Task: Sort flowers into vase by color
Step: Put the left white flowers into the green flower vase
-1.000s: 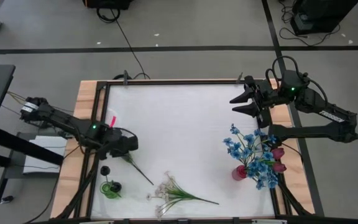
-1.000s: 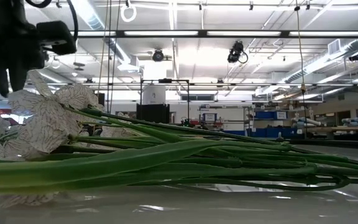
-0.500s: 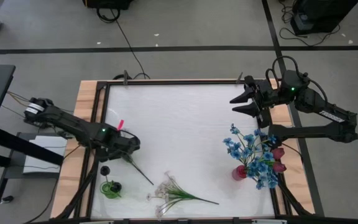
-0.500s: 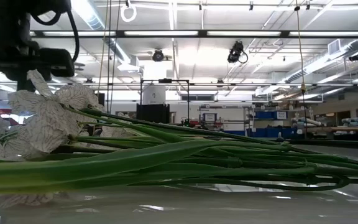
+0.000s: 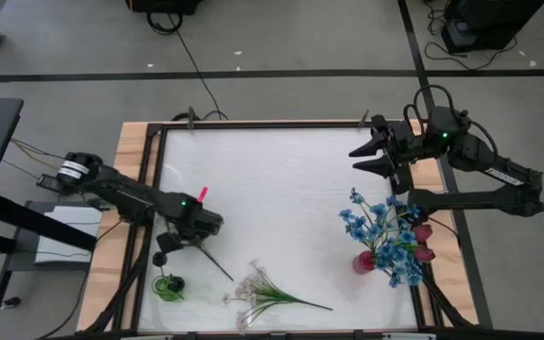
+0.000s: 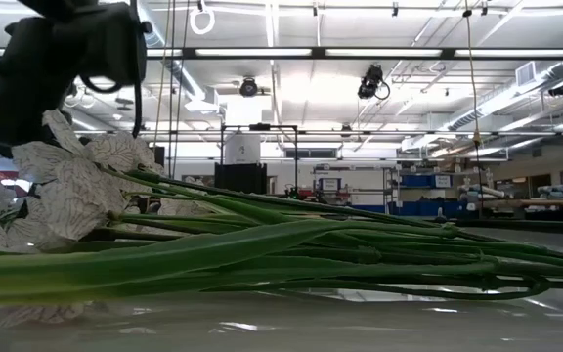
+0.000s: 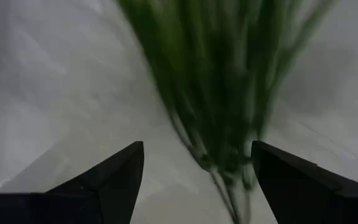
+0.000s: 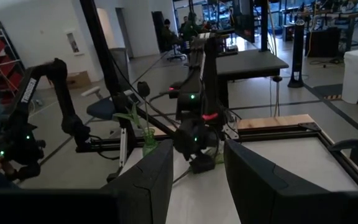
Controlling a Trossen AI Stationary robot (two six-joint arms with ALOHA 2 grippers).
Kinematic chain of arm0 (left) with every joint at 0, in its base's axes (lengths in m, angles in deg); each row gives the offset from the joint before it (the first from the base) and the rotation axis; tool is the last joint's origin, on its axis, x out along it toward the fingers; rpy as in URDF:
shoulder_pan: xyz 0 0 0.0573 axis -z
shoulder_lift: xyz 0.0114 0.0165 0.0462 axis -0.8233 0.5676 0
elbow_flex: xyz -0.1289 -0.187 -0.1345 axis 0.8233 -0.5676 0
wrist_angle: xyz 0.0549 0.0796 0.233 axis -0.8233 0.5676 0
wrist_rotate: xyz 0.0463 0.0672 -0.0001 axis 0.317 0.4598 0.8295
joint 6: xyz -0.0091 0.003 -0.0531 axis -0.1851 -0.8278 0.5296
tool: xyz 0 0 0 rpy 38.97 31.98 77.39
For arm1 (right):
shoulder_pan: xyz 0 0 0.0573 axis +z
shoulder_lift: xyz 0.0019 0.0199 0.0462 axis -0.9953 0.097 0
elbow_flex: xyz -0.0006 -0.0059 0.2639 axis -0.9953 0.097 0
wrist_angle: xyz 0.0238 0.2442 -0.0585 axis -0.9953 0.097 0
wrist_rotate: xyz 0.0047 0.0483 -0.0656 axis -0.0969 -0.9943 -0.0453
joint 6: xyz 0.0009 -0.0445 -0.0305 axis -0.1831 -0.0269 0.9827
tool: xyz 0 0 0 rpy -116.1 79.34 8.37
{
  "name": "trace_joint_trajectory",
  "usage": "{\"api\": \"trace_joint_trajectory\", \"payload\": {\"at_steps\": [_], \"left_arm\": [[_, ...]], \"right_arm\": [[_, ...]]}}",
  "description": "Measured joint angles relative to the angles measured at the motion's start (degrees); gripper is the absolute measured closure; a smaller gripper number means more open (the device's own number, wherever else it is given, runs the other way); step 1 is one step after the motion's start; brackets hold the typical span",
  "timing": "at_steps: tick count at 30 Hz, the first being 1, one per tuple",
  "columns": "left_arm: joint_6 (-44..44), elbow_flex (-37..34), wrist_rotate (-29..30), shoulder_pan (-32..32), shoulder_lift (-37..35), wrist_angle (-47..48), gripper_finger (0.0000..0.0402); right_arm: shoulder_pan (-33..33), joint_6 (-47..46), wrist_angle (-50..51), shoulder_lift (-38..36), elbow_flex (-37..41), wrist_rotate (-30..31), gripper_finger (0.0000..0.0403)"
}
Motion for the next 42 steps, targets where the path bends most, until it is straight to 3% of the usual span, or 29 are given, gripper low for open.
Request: {"api": "trace_joint_trajectory", "payload": {"at_steps": [8, 11, 20, 22, 26, 30, 34, 42], "left_arm": [[0.32, -3.39, -0.20, 0.00, 1.49, -6.71, 0.0126], [-0.70, -3.43, 1.12, 0.00, 1.53, -7.25, 0.0174], [-7.11, -3.52, 6.26, 0.41, 1.42, -9.38, 0.0371], [-9.58, -3.63, 7.61, 0.46, 0.50, -9.93, 0.0387], [-15.14, -3.24, 12.79, -0.29, -1.49, -9.75, 0.0383], [-25.10, -2.32, 23.70, -1.38, -5.24, -10.12, 0.0382], [-42.51, -1.15, 30.42, -3.68, -10.17, -12.26, 0.0381], [-83.45, 3.68, 30.01, -5.53, -21.56, -14.32, 0.0381]], "right_arm": [[0.00, 0.00, -0.01, 0.02, -0.01, 0.01, 0.0252], [-0.01, 0.00, 0.00, 0.00, -0.01, 0.02, 0.0252], [0.00, -0.01, -0.09, 0.00, -0.01, 0.01, 0.0252], [-0.01, 0.01, -0.09, 0.02, -0.01, 0.00, 0.0252], [0.00, -0.01, -0.14, 0.02, 0.01, 0.00, 0.0252], [-0.01, 0.01, -0.24, 0.02, -0.01, 0.02, 0.0252], [0.02, -0.01, -0.37, 0.01, -0.01, 0.00, 0.0252], [0.02, 0.01, -0.48, -0.01, -0.01, 0.00, 0.0252]]}}
